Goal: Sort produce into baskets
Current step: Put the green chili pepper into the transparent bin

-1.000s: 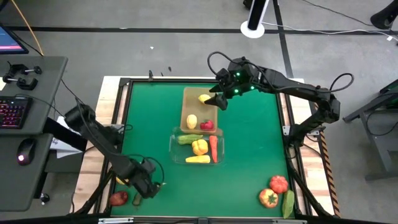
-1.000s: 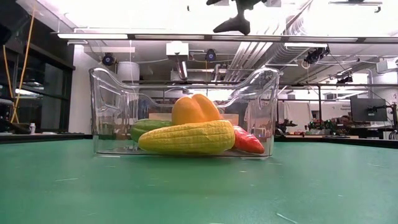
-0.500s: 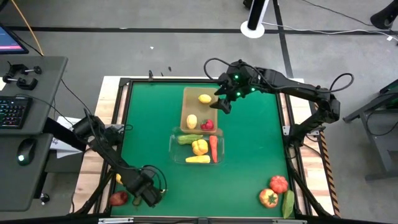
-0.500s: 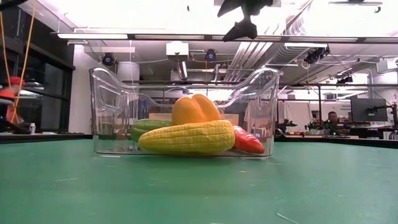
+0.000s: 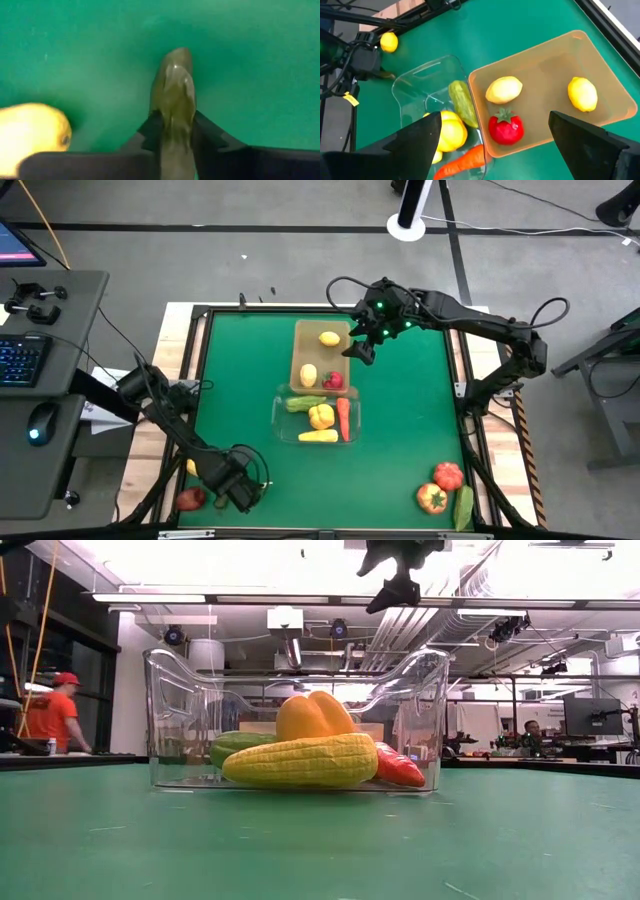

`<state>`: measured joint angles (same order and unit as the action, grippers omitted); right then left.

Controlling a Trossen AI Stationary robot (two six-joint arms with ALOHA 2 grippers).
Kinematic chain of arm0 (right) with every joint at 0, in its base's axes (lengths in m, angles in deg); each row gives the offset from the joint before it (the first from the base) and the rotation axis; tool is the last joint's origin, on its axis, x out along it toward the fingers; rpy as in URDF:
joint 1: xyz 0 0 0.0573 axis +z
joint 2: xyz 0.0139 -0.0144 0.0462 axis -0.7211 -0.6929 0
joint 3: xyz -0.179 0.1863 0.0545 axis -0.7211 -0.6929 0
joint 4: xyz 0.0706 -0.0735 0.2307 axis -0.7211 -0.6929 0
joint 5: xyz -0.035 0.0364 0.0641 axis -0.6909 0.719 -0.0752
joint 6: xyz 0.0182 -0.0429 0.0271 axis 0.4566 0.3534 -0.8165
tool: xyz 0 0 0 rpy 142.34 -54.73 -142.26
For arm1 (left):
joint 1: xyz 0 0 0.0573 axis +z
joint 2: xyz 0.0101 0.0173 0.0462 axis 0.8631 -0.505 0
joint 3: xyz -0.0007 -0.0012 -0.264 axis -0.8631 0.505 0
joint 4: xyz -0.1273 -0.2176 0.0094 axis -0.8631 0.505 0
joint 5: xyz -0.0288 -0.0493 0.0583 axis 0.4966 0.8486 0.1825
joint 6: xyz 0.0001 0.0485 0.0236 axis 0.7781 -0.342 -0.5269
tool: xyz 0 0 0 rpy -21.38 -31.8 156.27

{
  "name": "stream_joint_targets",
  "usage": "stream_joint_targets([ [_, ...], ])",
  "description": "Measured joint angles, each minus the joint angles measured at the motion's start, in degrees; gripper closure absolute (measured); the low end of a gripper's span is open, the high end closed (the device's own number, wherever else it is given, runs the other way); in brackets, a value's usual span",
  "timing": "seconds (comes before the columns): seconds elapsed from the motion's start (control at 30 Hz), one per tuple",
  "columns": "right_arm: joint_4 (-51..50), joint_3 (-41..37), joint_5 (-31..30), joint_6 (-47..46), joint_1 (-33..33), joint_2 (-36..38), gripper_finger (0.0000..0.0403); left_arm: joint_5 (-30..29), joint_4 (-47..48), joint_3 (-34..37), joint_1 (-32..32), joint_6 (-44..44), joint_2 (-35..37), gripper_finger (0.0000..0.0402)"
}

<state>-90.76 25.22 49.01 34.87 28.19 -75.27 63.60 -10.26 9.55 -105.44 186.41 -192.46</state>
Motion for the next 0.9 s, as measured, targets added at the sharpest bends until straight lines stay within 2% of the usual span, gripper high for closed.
stream_joint_targets([
  [0.07,-0.02,0.0,0.0,-0.01,0.0,0.37,0.0043,-2.75,-0.14,0.0,0.71,-1.93,1.11,0.0373],
  [0.2,0.0,0.0,-0.02,-0.07,0.0,1.93,0.0043,-8.61,0.85,0.0,2.55,-5.46,5.98,0.0373],
  [0.33,0.0,0.0,-0.27,-1.27,0.02,4.36,0.0043,-14.54,2.6,0.0,5.03,-9.71,13.64,0.0374],
  [0.5,0.04,0.0,-0.52,-3.73,0.24,7.96,0.0043,-24.26,2.32,-0.66,8.16,-19.09,24.47,0.0374],
  [0.6,-0.06,0.0,-0.75,-4.1,0.74,9.89,0.0043,-27.81,2.12,-2.59,11.0,-28.21,28.69,0.0378],
  [0.73,-0.2,0.0,-4.05,-5.29,2.16,12.11,0.0043,-31.29,1.36,-5.64,16.75,-44.21,30.32,0.0378],
  [0.9,-0.26,0.0,-8.33,-7.31,4.2,13.83,0.0043,-31.13,-9.51,-6.23,24.84,-68.73,29.49,0.0379],
])
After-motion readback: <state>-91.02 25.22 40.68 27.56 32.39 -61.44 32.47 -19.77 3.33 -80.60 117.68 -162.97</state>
